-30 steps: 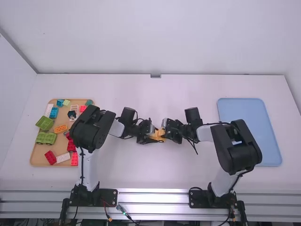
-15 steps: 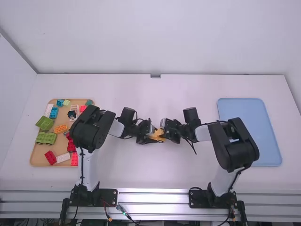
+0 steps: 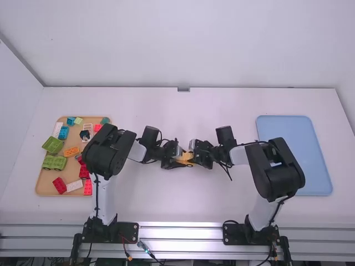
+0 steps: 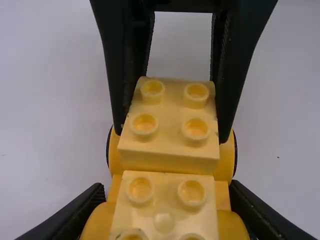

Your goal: Assemble lego blocks to make yellow taxi

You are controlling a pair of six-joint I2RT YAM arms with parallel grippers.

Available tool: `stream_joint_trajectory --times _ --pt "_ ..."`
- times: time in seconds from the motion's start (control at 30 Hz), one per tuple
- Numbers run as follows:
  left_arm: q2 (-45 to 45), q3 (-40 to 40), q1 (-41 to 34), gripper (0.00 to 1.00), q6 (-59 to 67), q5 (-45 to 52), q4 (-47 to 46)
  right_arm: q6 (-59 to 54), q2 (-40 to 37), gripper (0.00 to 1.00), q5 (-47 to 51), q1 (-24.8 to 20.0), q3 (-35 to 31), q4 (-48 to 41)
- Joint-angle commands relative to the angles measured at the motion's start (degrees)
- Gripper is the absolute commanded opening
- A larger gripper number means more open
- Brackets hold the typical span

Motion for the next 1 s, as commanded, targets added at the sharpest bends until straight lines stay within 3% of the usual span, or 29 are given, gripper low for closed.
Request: stream_joint_trajectory --times 0.0,0.03,0.1,0.13,0.17,0.23,0.47,0.73,0.77,0.83,0.87,0.9,0.97 --pt "0.72 -0.5 -0.13 0.52 -0.57 -3.13 0.09 0.09 1.57 0.05 0.85 1.55 0.02 -0.7" --pt "0.72 -0.48 -0.13 0.52 -0.57 -3.17 0.04 0.09 1.57 0.05 0.83 1.55 0.02 -0.66" --pt "0.72 -0.52 -0.13 0.53 -0.57 -3.13 0.02 0.09 1.57 0.27 0.83 1.11 0.04 -0.5" --pt "0.72 -0.52 -0.13 0.54 -0.57 -3.13 0.02 0.11 1.57 0.29 0.81 1.07 0.04 -0.48" --pt "0.72 -0.52 -0.13 0.54 -0.59 -3.13 -0.02 0.07 1.57 0.42 0.5 0.83 0.04 -0.28" --pt "0.72 -0.52 -0.13 0.55 -0.59 -3.13 0.0 0.11 1.57 0.53 0.02 0.81 0.11 0.68" --pt "0.72 -0.52 -0.13 0.54 -0.59 -3.15 0.0 4.87 1.55 0.72 -1.64 0.0 0.07 7.37" --pt "0.72 -0.52 -0.13 0.55 -0.57 -3.17 0.0 3.74 -1.42 0.81 -17.84 -4.63 0.04 9.68" --pt "0.72 -0.52 -0.13 0.55 -0.59 -3.17 0.02 3.78 -1.75 0.8 -18.95 -5.42 0.02 9.46" --pt "0.72 -0.52 -0.13 0.55 -0.57 -3.17 0.02 3.72 -1.77 0.54 -19.1 -6.08 0.02 8.7" --pt "0.72 -0.52 -0.13 0.55 -0.57 -3.15 0.02 3.43 -1.7 0.07 -18.88 -6.36 -0.02 7.89" --pt "0.72 -0.52 -0.13 0.54 -0.59 -3.21 0.02 3.21 -1.7 0.0 -18.71 -6.38 -0.04 6.95" --pt "0.72 -0.52 -0.13 0.53 -0.59 -3.32 0.02 1.53 -1.7 0.0 -18.73 -6.21 -0.04 5.03"
